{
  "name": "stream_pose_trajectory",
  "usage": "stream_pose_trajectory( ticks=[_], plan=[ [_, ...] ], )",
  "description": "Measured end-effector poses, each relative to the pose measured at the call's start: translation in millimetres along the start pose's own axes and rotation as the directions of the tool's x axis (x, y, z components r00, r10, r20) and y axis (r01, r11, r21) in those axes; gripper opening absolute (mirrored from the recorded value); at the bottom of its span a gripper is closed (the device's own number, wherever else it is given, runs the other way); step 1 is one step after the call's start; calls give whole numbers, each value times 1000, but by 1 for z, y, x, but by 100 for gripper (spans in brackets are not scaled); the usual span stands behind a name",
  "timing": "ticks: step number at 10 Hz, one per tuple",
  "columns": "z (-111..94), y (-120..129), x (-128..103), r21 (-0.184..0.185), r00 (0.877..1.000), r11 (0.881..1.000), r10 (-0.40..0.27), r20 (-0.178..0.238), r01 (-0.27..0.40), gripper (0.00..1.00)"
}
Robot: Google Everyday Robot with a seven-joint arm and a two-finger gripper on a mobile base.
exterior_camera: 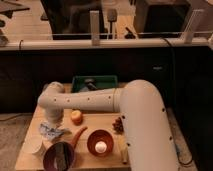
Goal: Wipe red bowl with towel
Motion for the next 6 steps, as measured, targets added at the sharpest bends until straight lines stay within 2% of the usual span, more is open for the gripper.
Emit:
stream_pose_trajectory(
  ticks=[2,4,6],
  plan=[
    [8,-2,3,-48,1000,999,-5,5,5,80],
    [18,-12,-5,-95,999,995,-36,22,38,80],
    [25,-19,-11,-111,998,992,-58,36,61,80]
  ],
)
